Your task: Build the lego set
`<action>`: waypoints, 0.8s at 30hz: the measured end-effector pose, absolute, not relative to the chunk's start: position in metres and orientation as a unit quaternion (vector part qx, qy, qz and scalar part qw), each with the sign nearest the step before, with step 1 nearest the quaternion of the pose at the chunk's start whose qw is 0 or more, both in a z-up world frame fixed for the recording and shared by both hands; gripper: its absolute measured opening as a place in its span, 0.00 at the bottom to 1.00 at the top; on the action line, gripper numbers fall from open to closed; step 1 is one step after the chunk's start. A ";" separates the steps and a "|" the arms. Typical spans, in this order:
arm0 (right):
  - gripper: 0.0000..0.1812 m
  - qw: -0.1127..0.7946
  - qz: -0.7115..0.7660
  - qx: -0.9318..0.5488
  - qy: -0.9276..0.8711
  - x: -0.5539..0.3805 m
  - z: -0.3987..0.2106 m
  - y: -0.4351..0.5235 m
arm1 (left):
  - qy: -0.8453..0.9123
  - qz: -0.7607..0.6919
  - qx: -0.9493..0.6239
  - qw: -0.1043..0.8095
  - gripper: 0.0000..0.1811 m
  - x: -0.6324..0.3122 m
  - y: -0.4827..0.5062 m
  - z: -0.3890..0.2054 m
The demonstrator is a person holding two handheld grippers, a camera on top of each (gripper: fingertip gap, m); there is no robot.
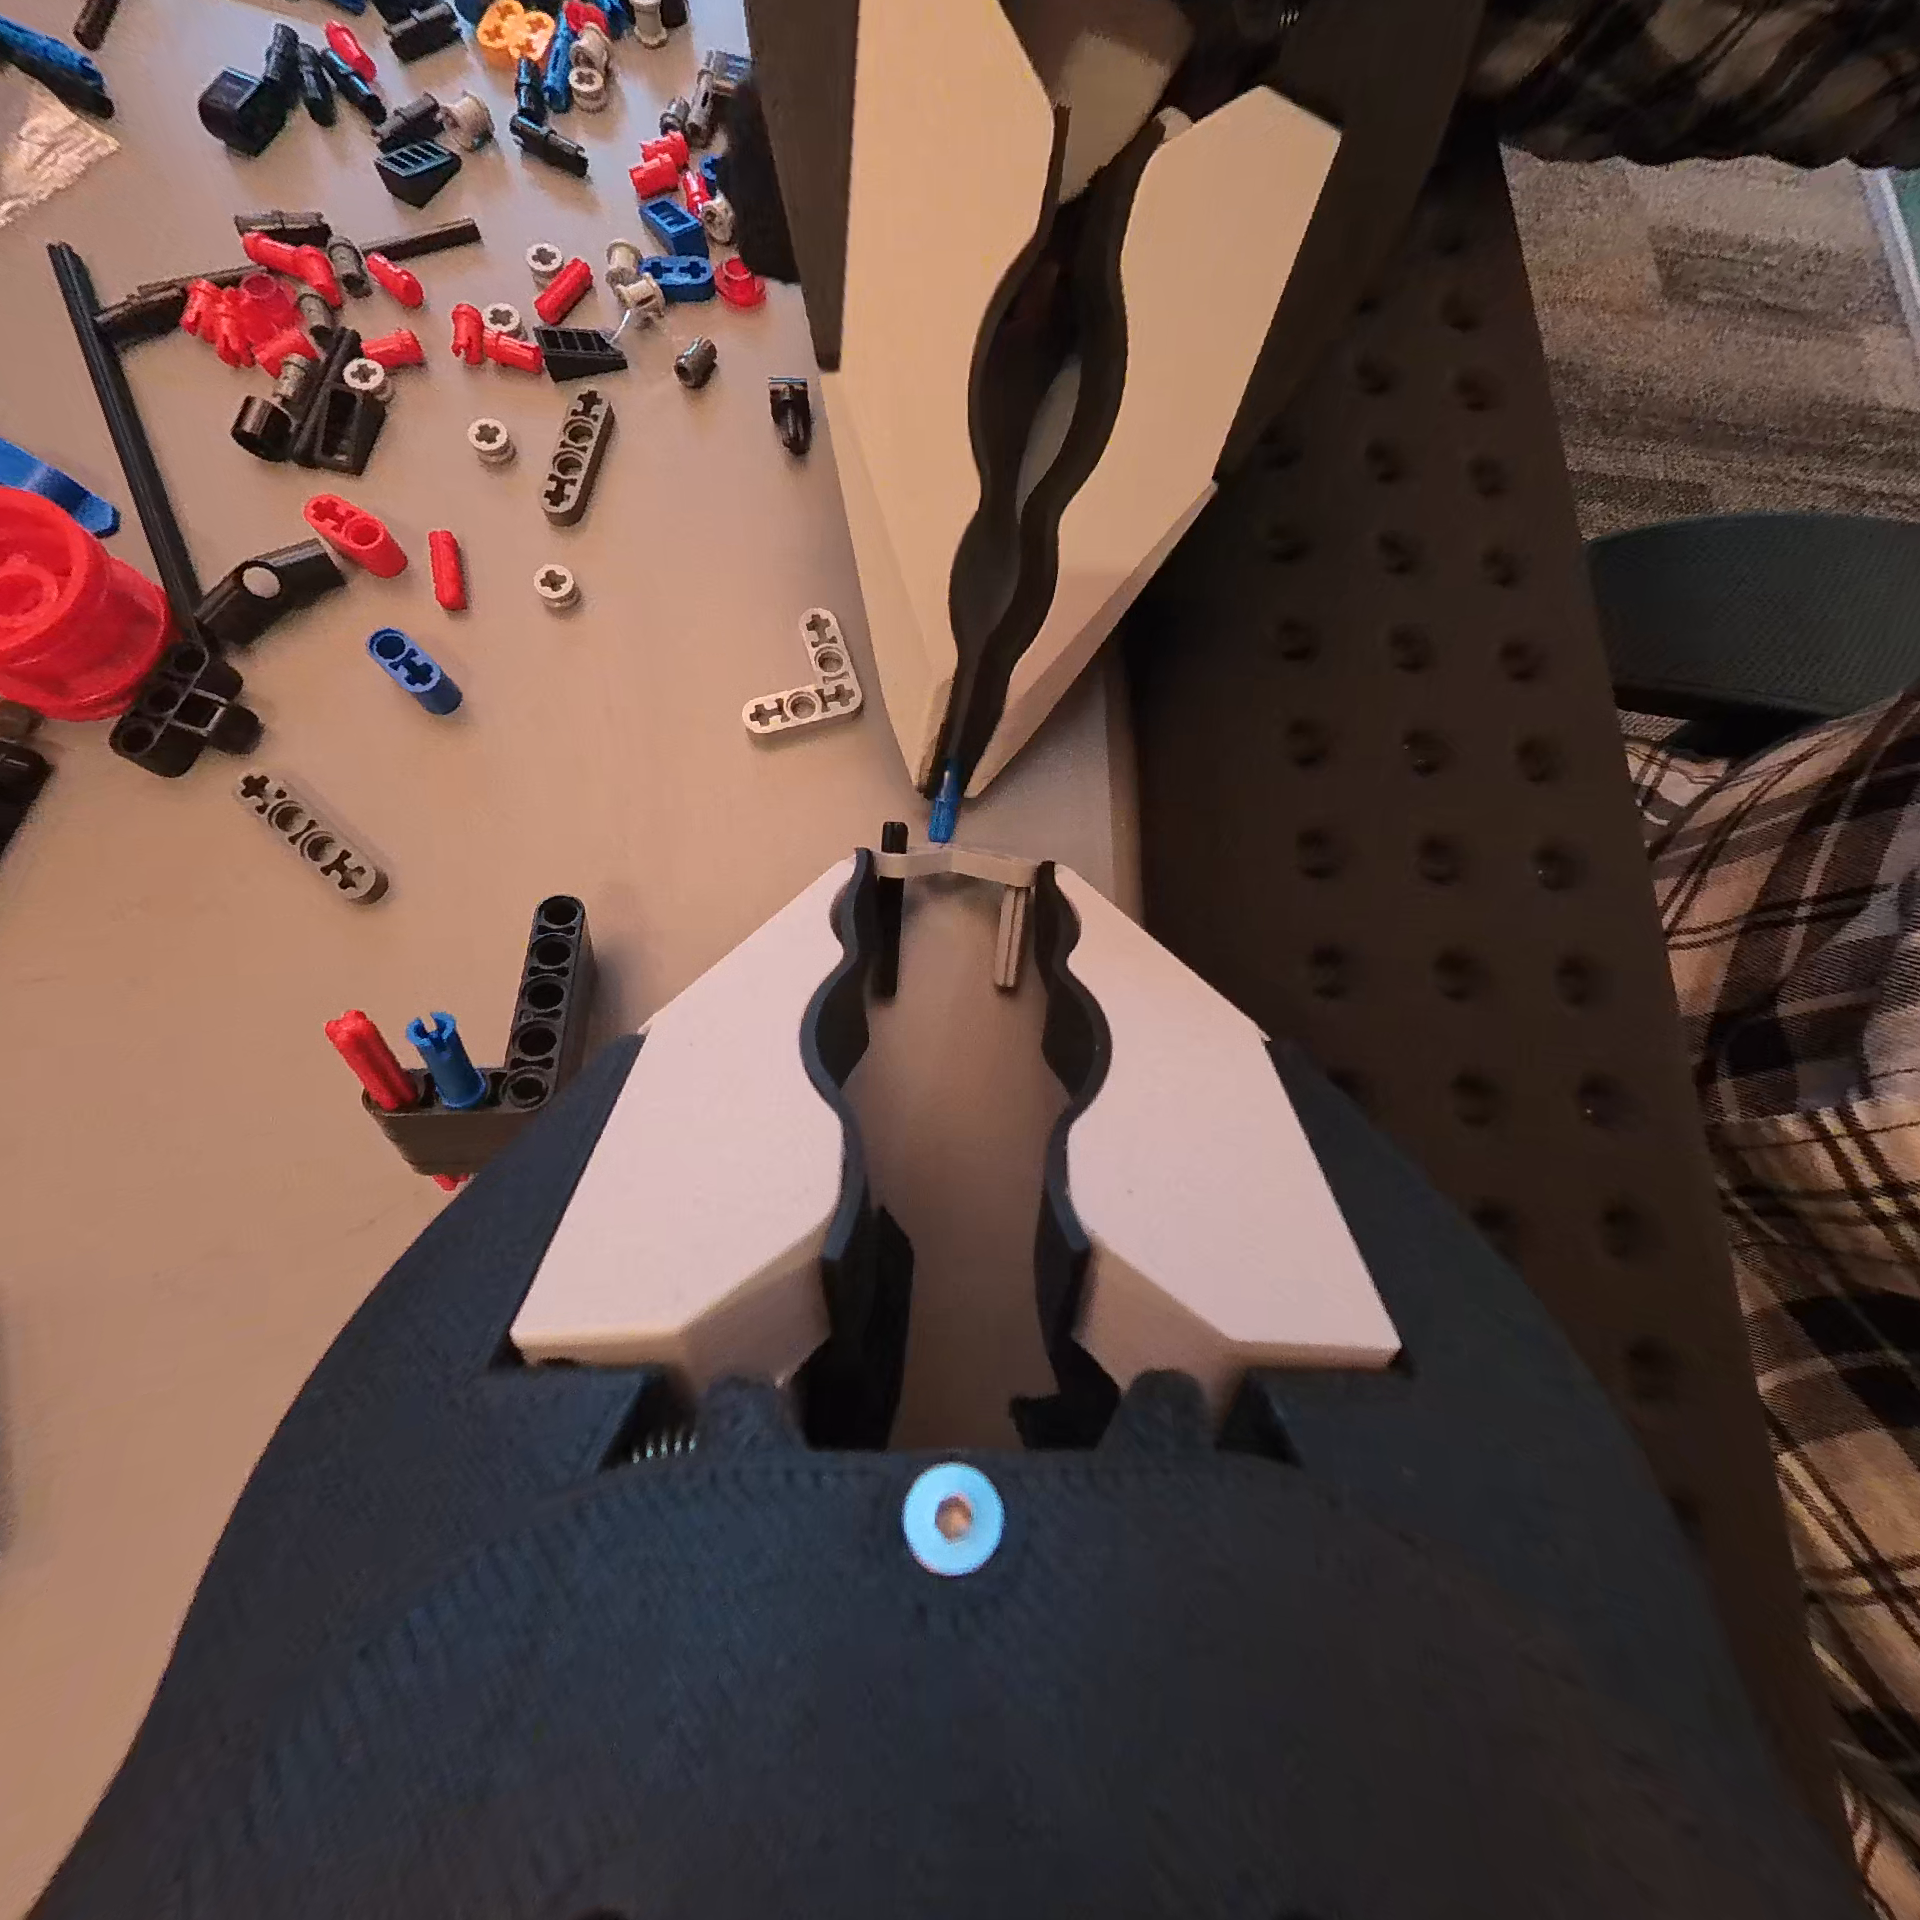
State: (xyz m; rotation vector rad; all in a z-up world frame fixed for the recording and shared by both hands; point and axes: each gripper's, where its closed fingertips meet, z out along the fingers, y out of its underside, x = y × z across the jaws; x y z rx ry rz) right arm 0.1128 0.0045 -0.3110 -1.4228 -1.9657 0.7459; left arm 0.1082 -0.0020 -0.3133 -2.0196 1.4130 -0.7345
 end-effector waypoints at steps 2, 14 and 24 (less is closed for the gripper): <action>0.01 0.305 0.288 -0.530 -0.737 0.111 -0.307 0.004 | 0.529 -0.271 -0.753 0.282 0.16 0.108 -0.002 -0.313; 0.01 0.310 0.275 -0.512 -0.753 0.111 -0.310 0.002 | 0.529 -0.275 -0.752 0.280 0.16 0.108 -0.002 -0.313; 0.01 0.301 0.247 -0.493 -0.778 0.110 -0.312 0.003 | 0.529 -0.277 -0.751 0.281 0.16 0.107 -0.003 -0.313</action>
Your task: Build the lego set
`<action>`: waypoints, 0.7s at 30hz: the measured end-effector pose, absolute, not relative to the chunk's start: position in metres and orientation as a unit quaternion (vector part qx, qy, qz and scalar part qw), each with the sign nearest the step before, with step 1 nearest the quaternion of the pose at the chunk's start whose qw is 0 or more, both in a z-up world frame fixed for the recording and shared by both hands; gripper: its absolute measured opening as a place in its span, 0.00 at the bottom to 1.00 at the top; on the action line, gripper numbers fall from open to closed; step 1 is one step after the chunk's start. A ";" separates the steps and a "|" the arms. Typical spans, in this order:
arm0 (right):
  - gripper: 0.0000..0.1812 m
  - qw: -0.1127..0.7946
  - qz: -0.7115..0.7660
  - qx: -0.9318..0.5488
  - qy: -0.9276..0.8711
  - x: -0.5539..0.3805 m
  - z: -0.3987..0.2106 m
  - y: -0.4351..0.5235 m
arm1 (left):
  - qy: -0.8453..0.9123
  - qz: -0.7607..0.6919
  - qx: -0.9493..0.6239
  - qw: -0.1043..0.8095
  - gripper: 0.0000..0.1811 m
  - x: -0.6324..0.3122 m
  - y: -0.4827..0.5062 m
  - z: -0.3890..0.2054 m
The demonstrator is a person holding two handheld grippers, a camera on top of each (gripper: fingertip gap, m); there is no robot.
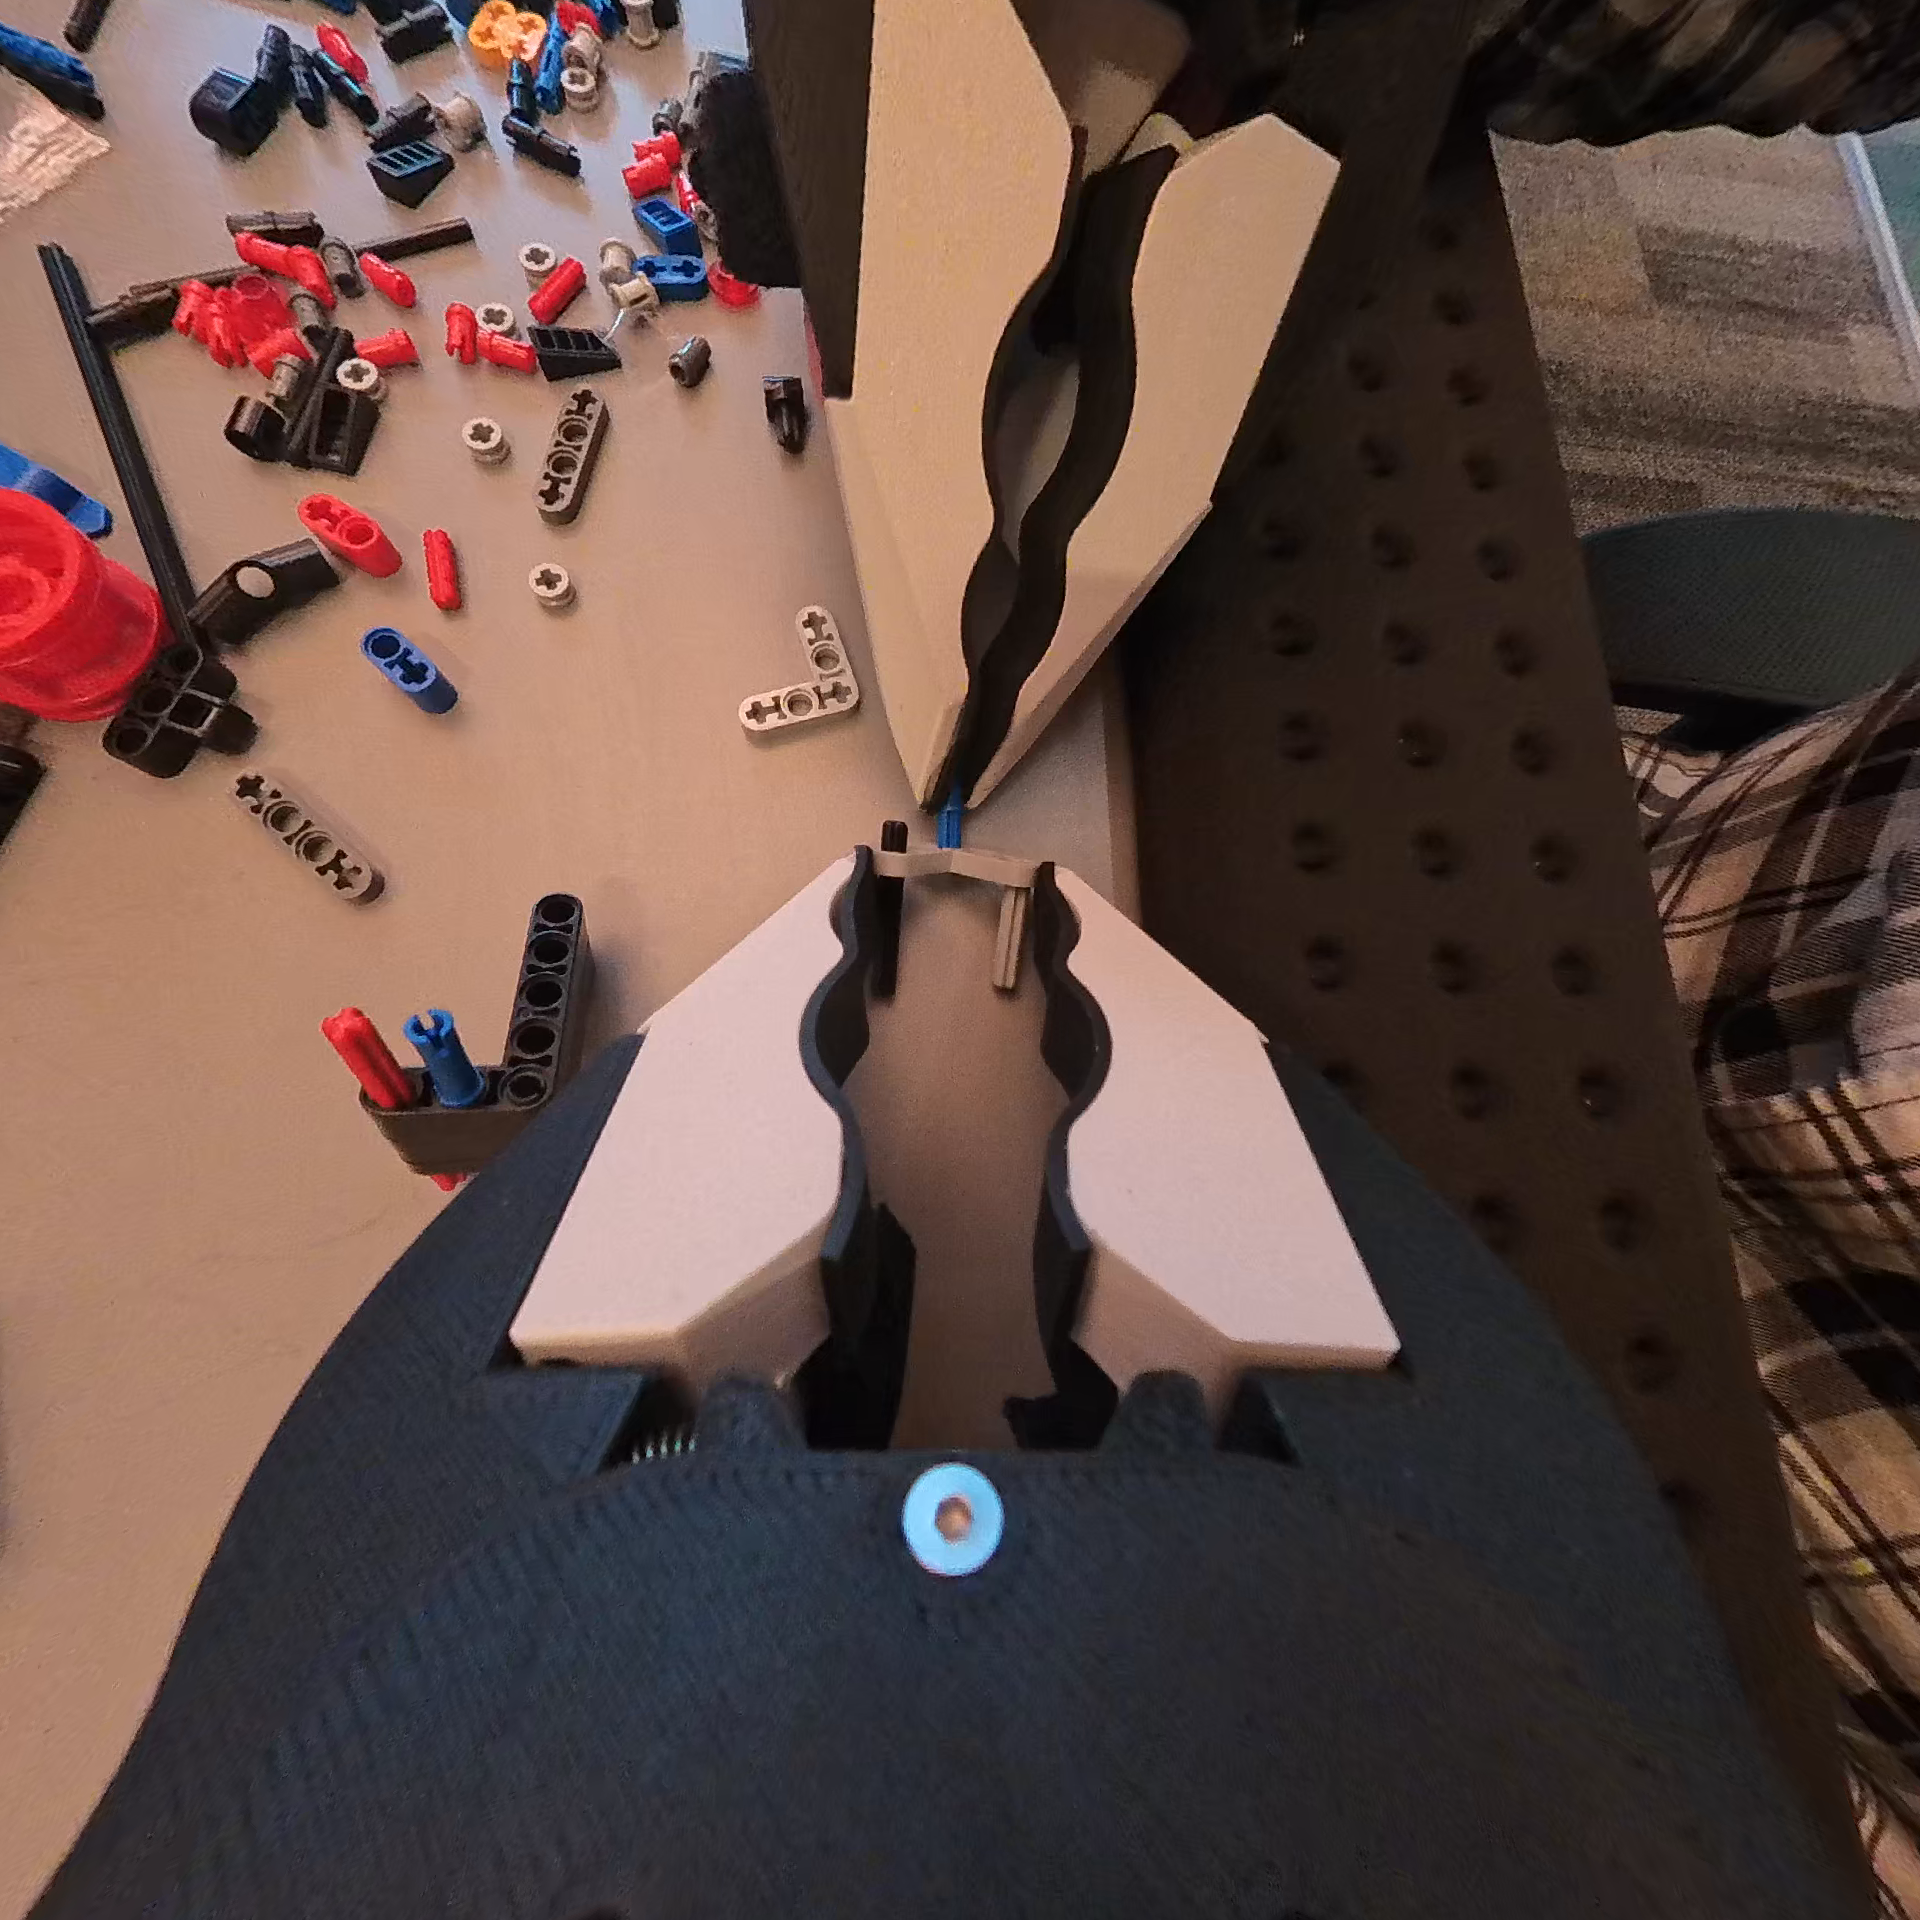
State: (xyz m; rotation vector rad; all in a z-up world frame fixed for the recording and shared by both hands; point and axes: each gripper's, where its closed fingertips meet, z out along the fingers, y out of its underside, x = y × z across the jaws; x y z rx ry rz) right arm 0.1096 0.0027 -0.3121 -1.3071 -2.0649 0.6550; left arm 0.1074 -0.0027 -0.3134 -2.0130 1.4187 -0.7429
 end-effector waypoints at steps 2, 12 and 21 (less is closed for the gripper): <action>0.01 0.300 0.233 -0.491 -0.784 0.109 -0.312 0.003 | 0.531 -0.275 -0.750 0.283 0.16 0.108 -0.003 -0.313; 0.01 0.290 0.232 -0.500 -0.782 0.104 -0.312 -0.001 | 0.535 -0.270 -0.747 0.287 0.16 0.108 -0.004 -0.314; 0.09 0.297 0.265 -0.528 -0.750 0.104 -0.296 0.003 | 0.548 -0.262 -0.730 0.315 0.16 0.109 -0.005 -0.307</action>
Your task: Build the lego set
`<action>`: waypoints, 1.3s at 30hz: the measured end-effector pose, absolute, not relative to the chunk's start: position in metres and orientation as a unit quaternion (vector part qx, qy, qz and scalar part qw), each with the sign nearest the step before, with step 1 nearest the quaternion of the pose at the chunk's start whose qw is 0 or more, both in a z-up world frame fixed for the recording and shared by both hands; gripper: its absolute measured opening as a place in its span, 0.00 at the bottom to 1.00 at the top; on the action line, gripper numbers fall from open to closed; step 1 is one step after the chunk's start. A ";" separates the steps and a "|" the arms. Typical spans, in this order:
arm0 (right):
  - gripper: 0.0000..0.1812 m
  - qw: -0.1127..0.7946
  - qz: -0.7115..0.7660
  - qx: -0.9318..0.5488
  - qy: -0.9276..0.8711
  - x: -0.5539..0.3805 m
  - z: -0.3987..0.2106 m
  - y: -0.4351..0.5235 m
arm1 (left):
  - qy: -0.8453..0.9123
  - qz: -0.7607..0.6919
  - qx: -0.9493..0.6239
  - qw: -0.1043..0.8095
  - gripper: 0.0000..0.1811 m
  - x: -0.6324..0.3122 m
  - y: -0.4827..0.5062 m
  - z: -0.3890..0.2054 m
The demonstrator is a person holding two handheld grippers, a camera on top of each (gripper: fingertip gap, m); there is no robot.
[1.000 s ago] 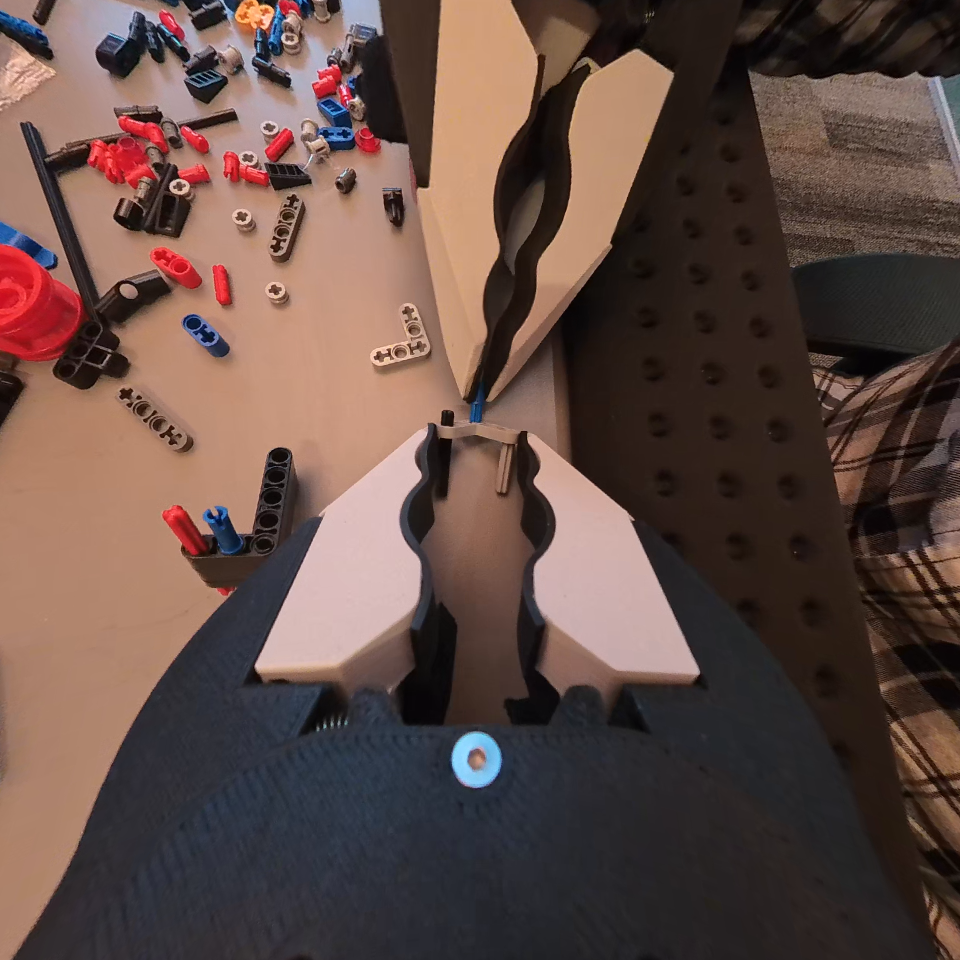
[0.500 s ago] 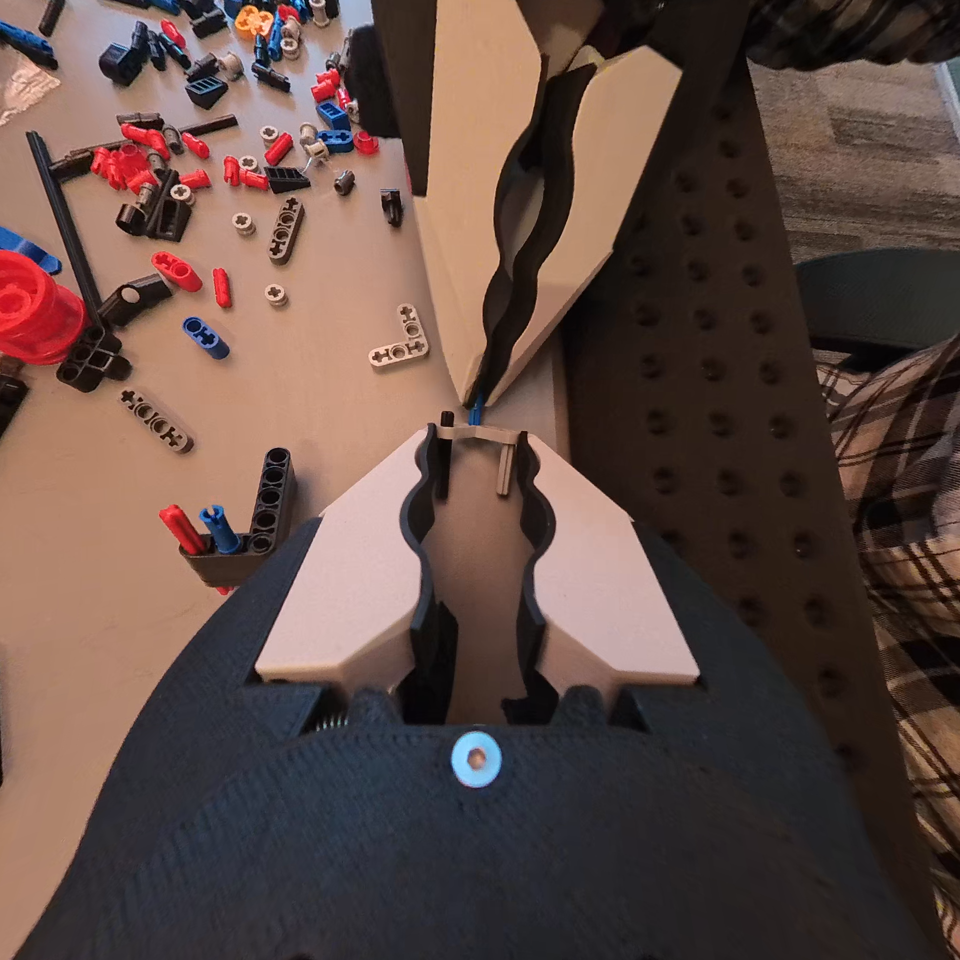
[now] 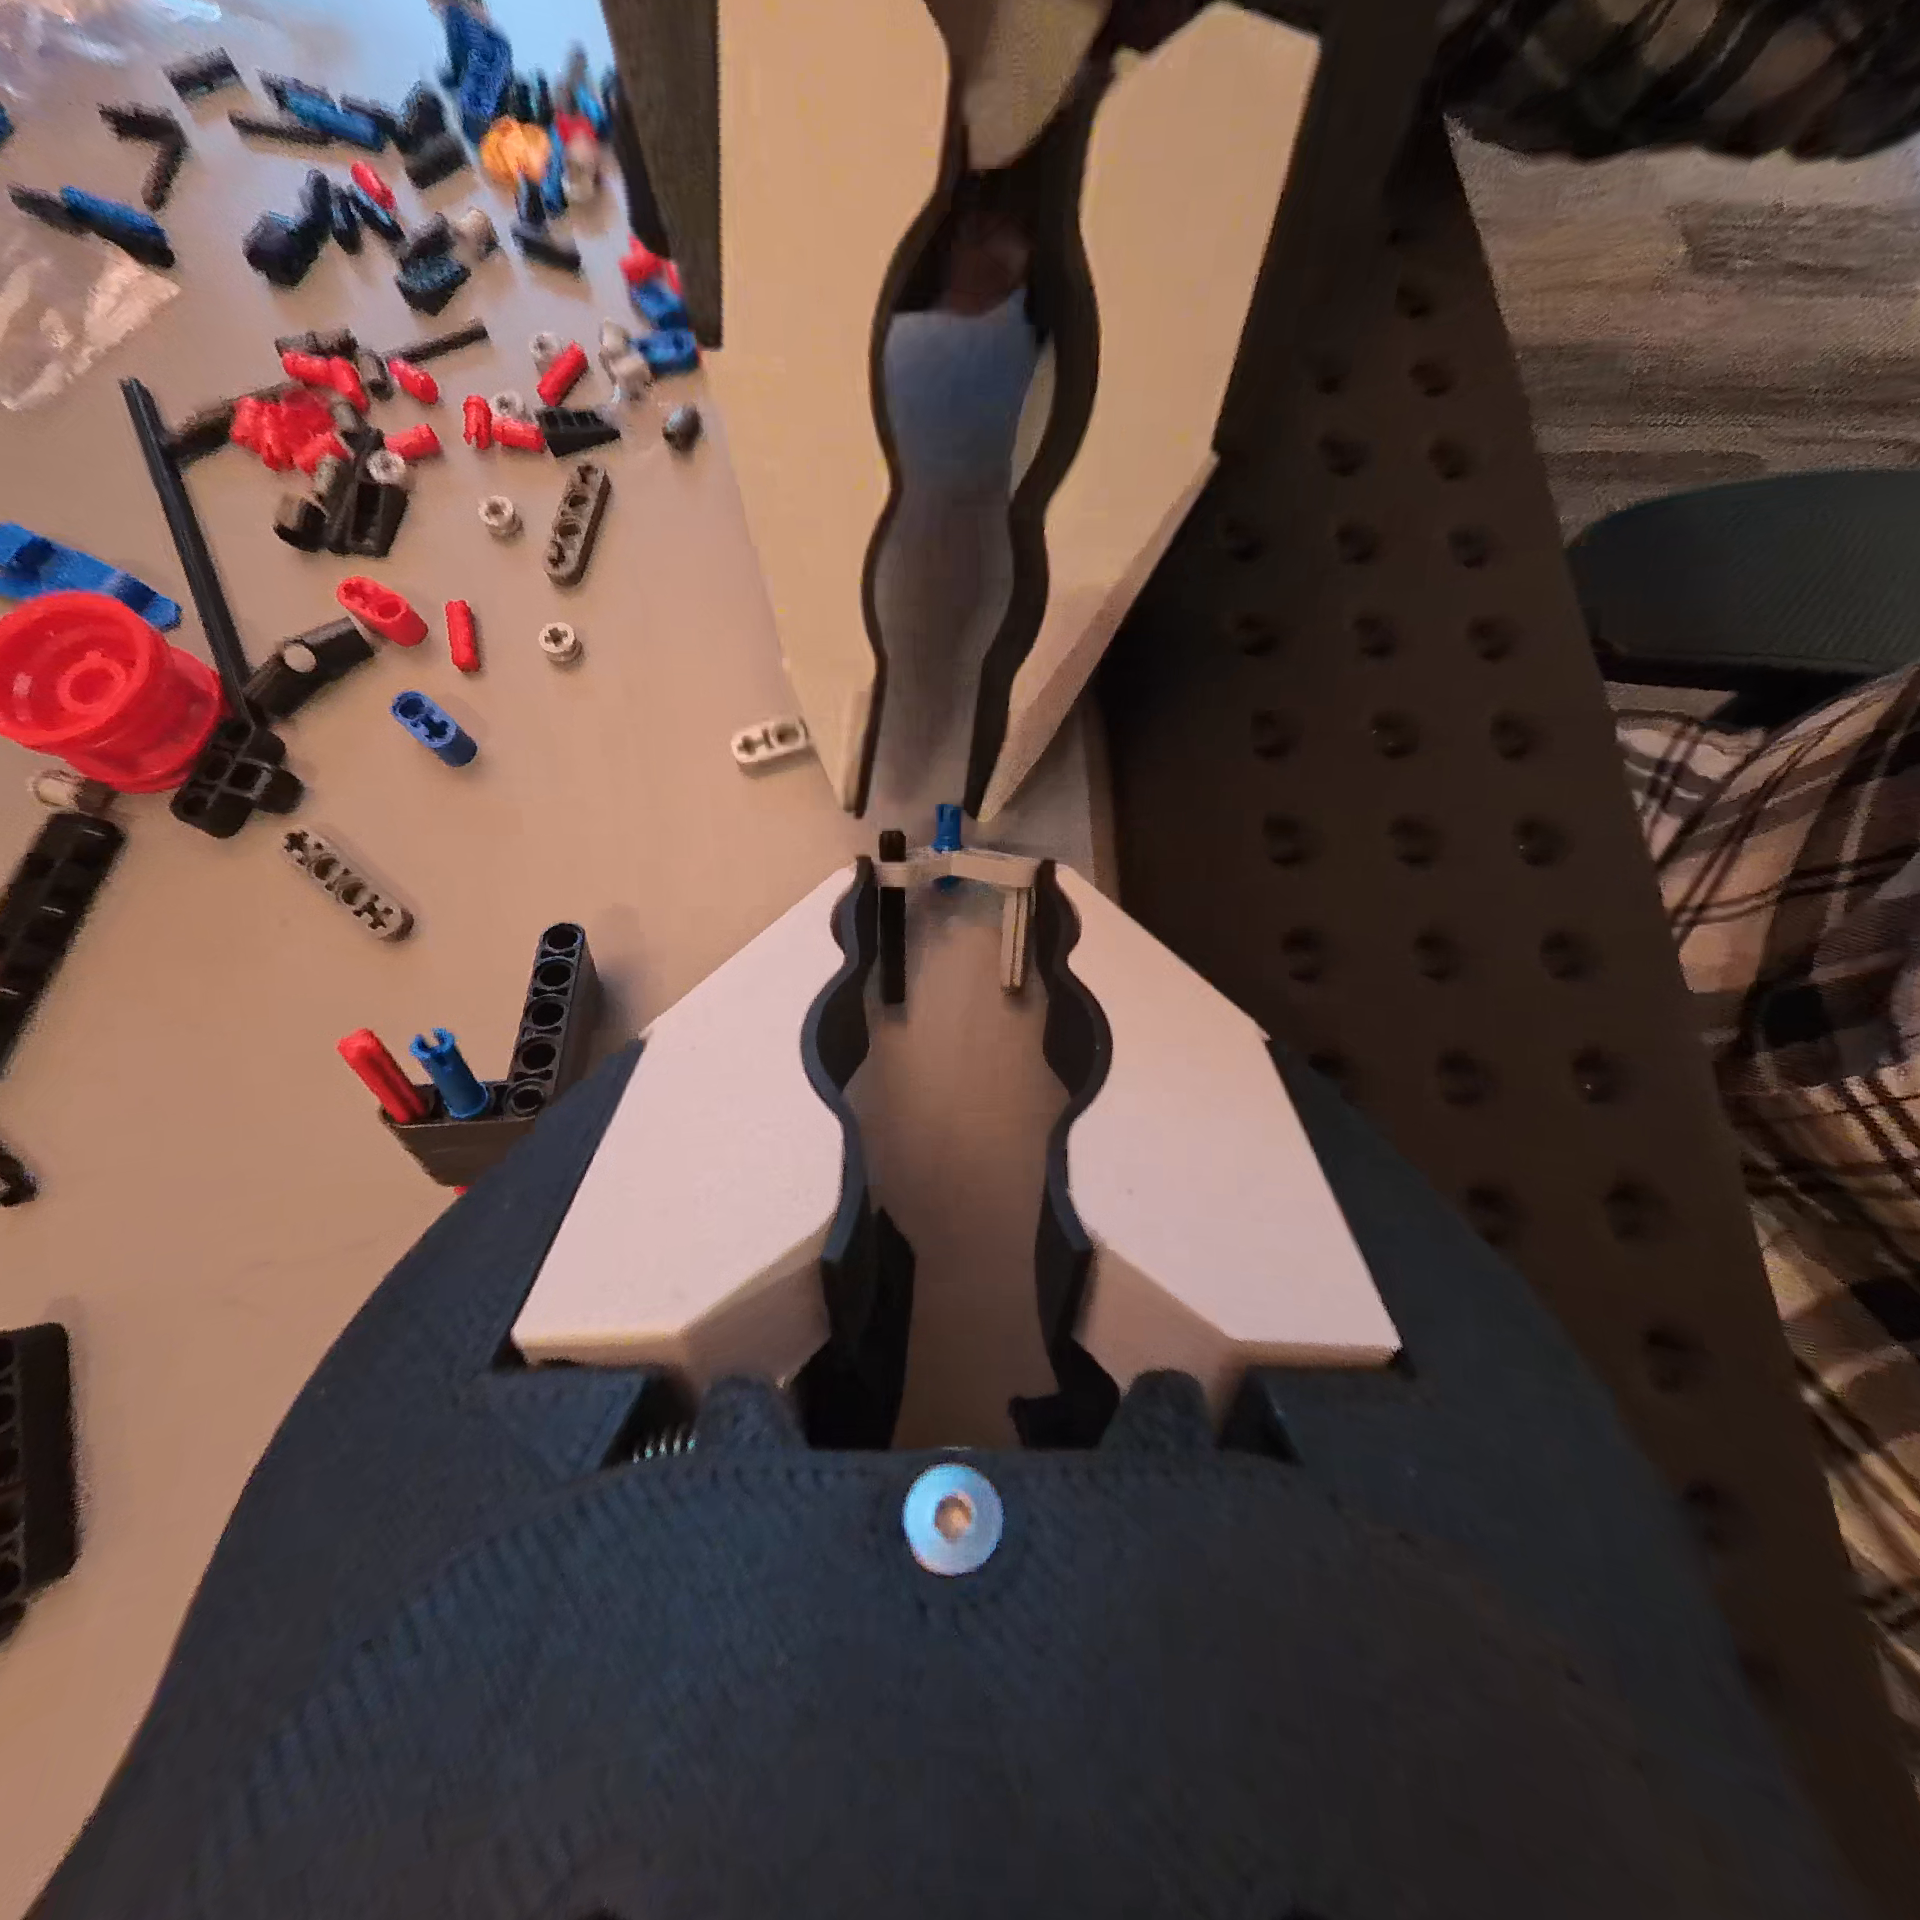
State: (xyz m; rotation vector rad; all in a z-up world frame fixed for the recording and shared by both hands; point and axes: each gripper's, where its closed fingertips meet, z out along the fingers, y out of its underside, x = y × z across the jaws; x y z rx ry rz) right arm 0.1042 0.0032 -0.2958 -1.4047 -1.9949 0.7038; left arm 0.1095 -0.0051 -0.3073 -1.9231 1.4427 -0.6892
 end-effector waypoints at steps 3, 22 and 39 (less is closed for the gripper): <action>0.09 0.300 0.305 -0.554 -0.714 0.106 -0.281 0.009 | 0.540 -0.242 -0.704 0.394 0.16 0.111 0.005 -0.279; 0.06 0.278 0.624 -0.571 -0.455 0.082 -0.189 0.000 | 0.531 0.013 -0.543 0.650 0.15 0.091 0.020 -0.186; 0.02 0.363 0.604 -0.564 -0.431 0.065 -0.162 0.007 | 0.472 -0.005 -0.549 0.690 0.16 0.071 0.027 -0.161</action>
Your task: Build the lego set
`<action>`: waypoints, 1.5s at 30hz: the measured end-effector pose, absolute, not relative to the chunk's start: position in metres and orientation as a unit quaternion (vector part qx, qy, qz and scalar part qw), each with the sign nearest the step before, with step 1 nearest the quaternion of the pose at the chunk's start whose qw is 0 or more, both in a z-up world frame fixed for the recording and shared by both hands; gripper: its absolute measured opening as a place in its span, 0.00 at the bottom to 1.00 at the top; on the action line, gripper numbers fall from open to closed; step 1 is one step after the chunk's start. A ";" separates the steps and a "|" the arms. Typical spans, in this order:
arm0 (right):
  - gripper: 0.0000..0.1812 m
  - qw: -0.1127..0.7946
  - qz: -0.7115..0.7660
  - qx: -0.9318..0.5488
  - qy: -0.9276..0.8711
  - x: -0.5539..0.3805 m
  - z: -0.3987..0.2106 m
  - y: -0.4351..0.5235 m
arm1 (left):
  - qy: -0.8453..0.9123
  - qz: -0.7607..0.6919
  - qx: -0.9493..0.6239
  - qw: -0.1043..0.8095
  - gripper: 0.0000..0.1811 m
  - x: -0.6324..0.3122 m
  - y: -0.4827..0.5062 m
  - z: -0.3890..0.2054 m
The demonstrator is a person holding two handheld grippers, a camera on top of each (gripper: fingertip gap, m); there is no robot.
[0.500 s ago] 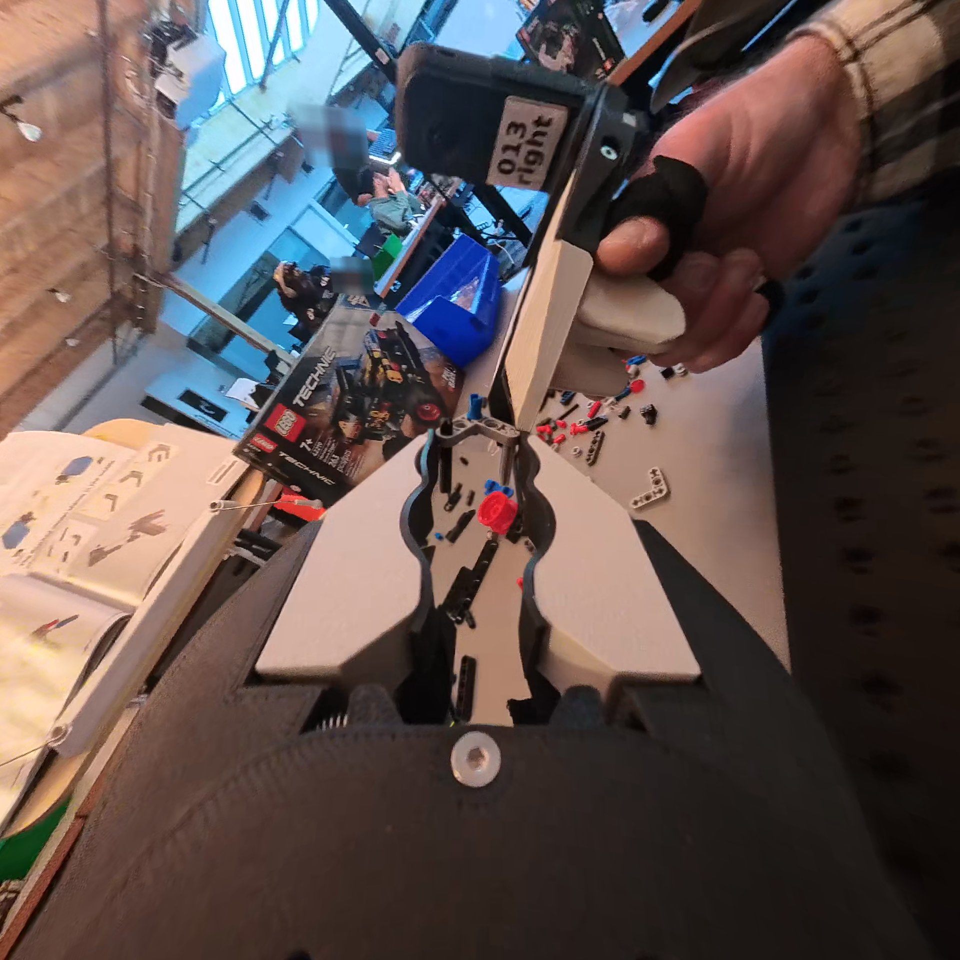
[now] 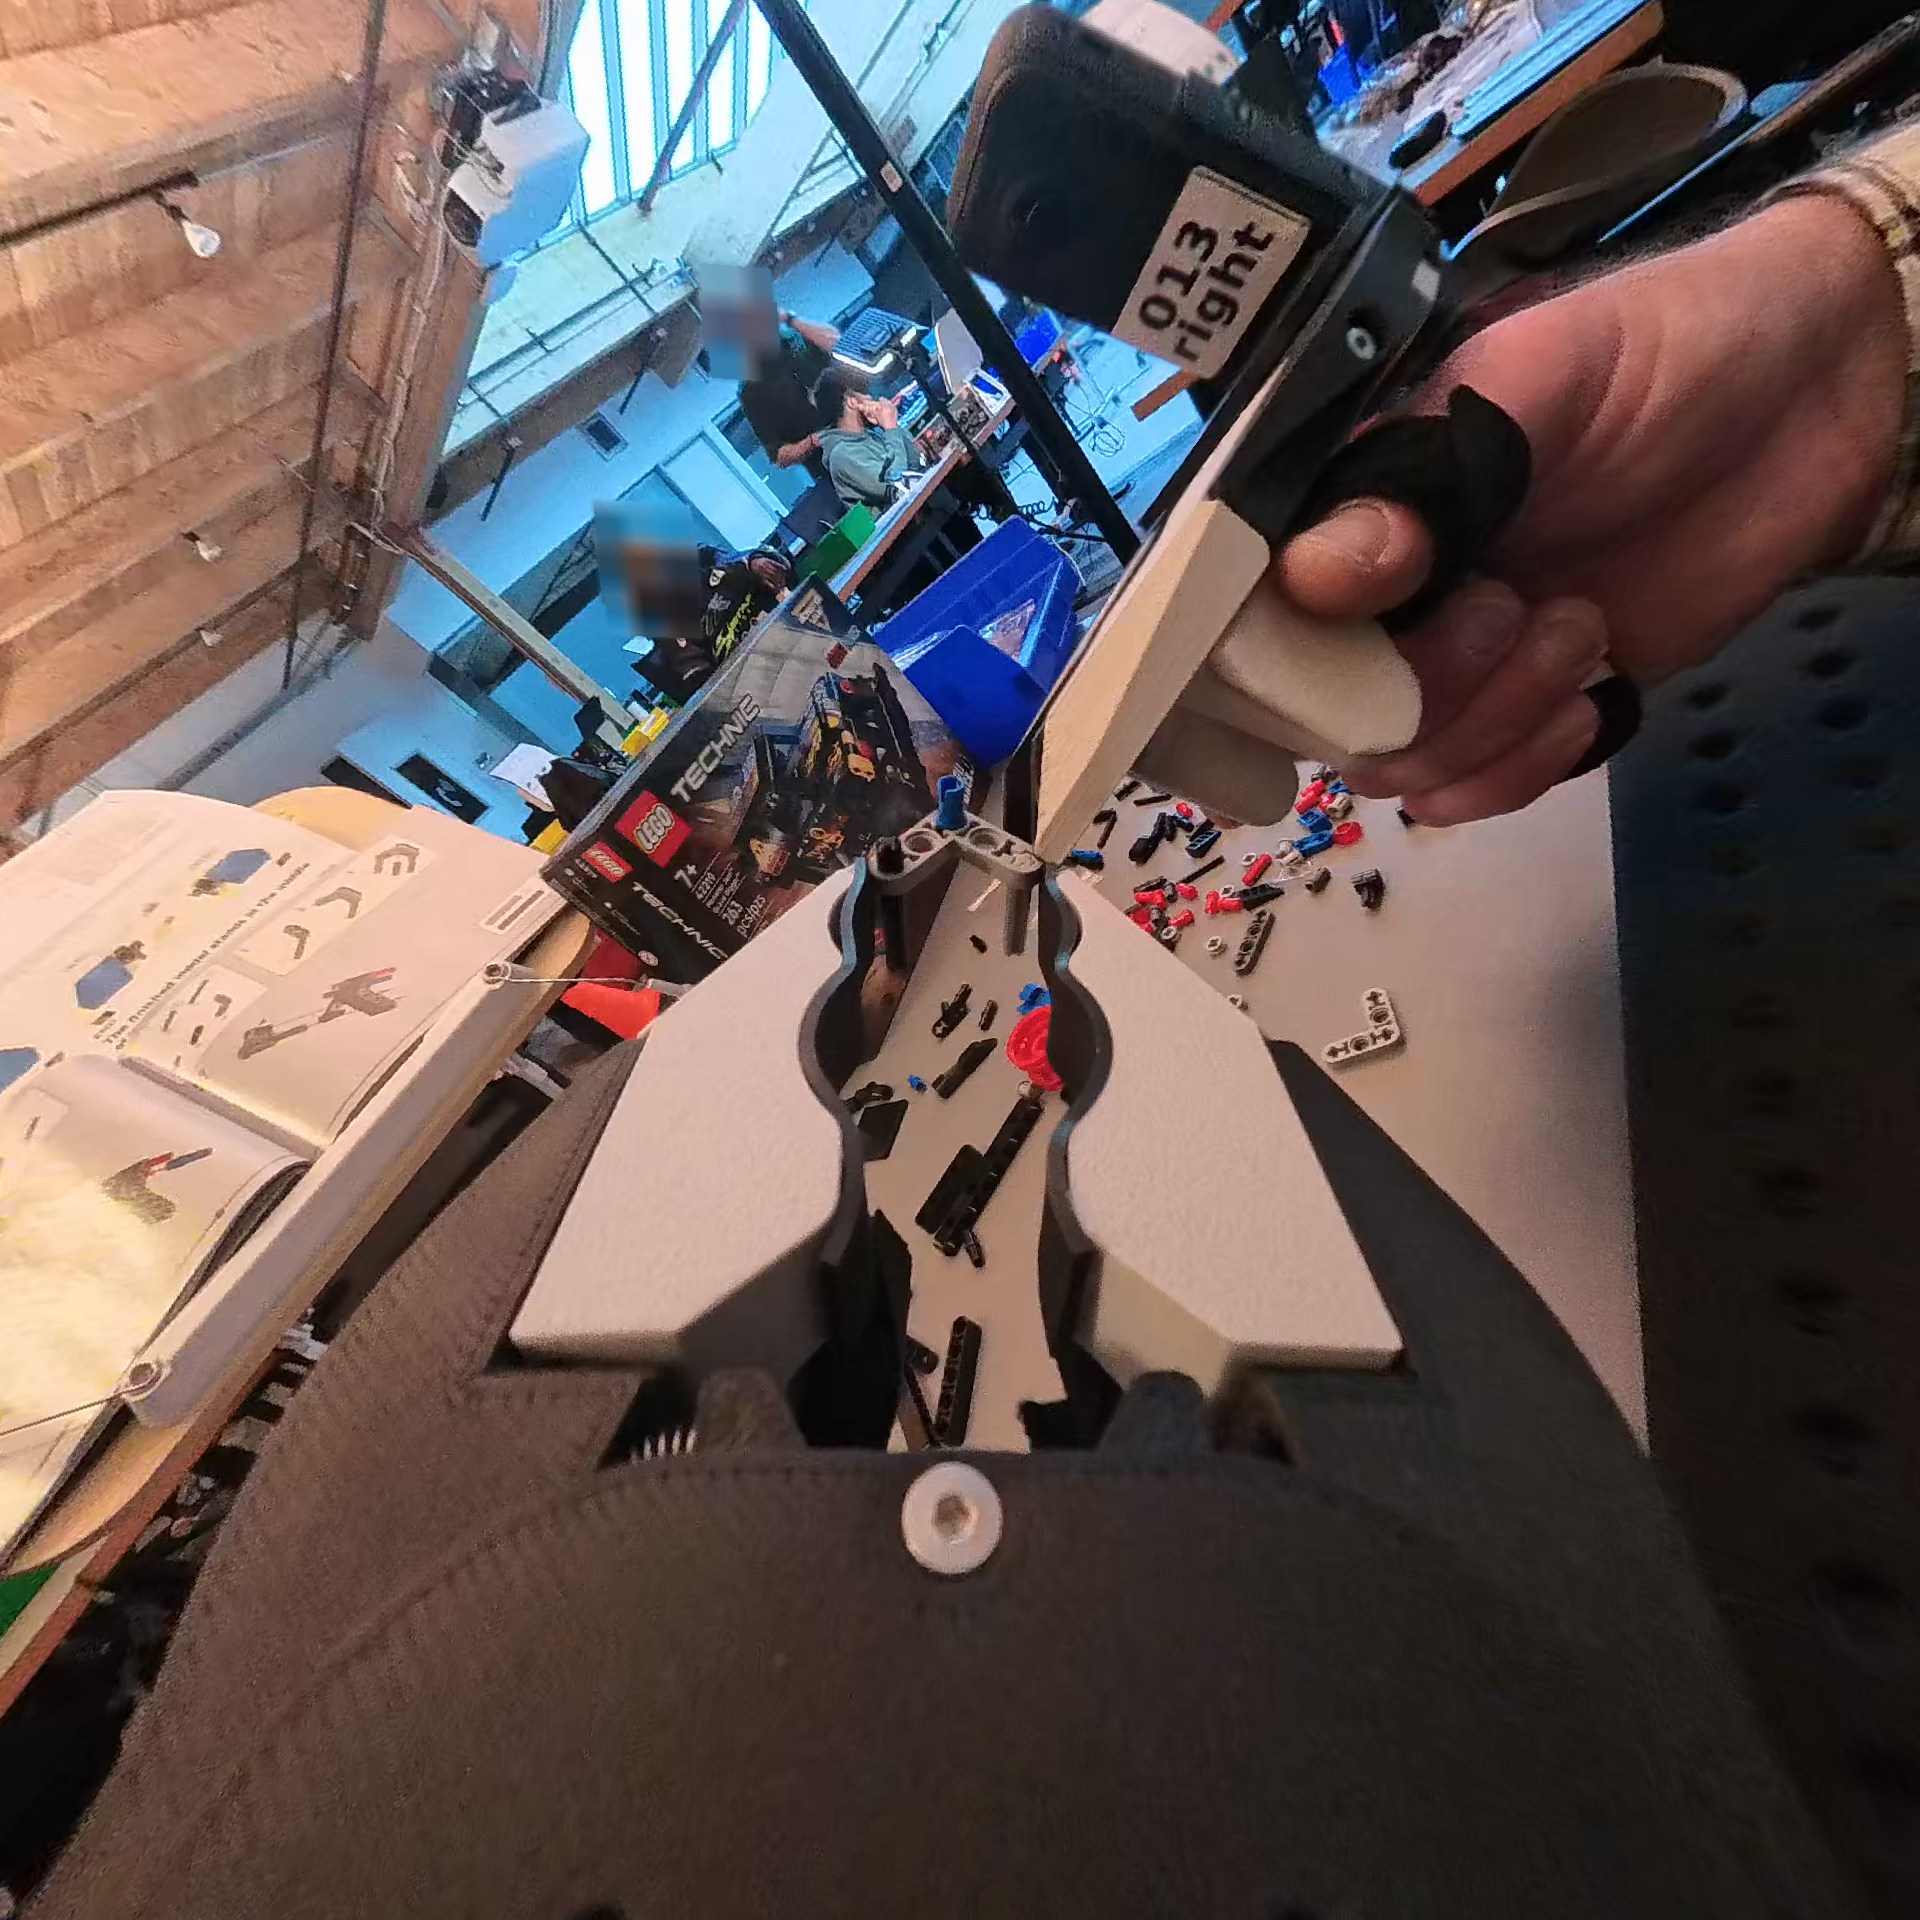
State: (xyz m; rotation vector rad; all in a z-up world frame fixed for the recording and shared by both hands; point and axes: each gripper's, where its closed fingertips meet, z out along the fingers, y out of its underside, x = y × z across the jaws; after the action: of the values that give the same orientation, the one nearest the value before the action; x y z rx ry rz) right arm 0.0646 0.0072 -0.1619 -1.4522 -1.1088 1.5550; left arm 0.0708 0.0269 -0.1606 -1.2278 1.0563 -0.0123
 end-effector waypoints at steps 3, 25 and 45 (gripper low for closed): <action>0.02 0.368 0.598 -0.565 -0.433 0.063 -0.161 0.007 | 0.472 -0.014 -0.551 0.688 0.16 0.069 0.027 -0.161; 0.05 0.364 0.623 -0.568 -0.396 0.063 -0.157 0.013 | 0.479 -0.017 -0.549 0.684 0.15 0.070 0.025 -0.162; 0.01 0.414 0.593 -0.537 -0.434 0.063 -0.148 0.016 | 0.431 -0.162 -0.581 0.671 0.19 0.062 0.028 -0.157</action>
State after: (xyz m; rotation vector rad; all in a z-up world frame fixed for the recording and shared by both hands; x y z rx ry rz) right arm 0.0633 0.0164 -0.1484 -1.3499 -1.0919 1.4908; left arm 0.0625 0.0281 -0.1566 -1.3098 0.9716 -0.3639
